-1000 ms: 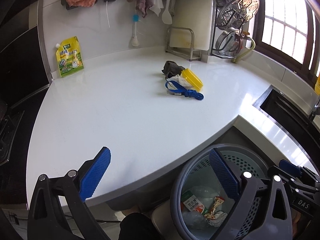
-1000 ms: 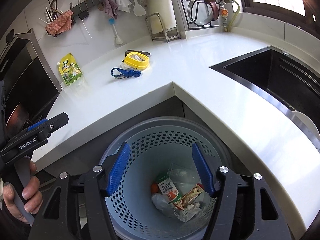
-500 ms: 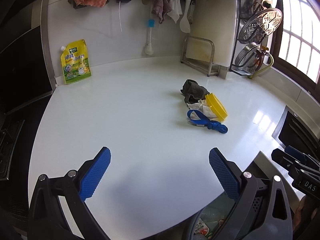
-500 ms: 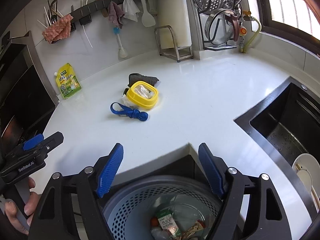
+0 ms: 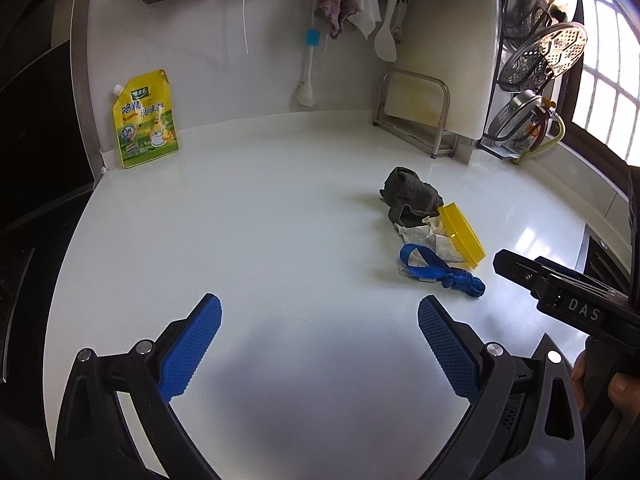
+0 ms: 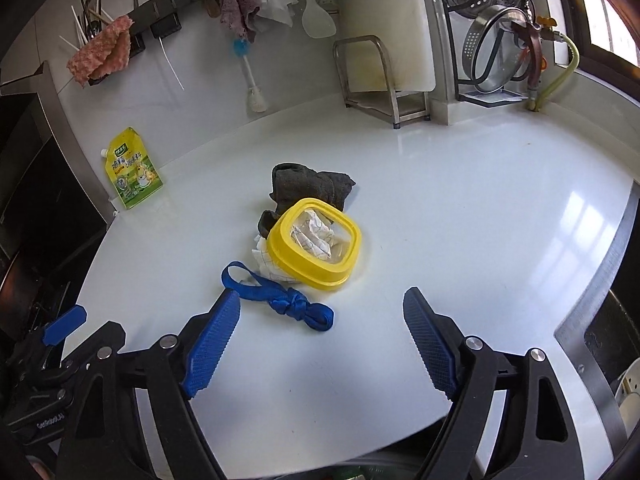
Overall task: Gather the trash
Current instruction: 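Grasp the yellow-rimmed container rim with right tool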
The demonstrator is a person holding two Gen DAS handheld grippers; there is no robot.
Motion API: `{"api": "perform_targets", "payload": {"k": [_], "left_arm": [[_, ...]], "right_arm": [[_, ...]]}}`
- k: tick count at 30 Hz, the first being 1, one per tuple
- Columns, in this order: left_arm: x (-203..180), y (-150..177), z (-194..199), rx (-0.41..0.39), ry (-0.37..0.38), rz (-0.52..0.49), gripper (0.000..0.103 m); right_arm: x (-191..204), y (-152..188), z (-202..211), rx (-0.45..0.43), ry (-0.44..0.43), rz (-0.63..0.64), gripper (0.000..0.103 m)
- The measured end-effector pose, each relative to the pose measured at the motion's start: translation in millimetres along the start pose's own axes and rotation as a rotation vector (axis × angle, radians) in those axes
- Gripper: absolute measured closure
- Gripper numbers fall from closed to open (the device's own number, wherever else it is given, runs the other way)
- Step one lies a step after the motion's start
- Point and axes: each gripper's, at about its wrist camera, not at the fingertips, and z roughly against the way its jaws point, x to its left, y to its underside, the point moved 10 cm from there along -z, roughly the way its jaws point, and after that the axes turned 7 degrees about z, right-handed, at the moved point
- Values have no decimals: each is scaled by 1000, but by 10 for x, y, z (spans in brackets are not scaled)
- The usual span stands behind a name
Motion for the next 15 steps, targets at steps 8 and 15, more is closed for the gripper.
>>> {"api": "perform_targets", "payload": {"k": [8, 15], "left_arm": [[6, 7, -109, 22, 9, 5, 6], [-3, 33, -201, 46, 15, 18, 6]], "right_arm": [[-14, -125, -346, 54, -25, 32, 23], [-30, -219, -489, 58, -51, 21, 23]]}}
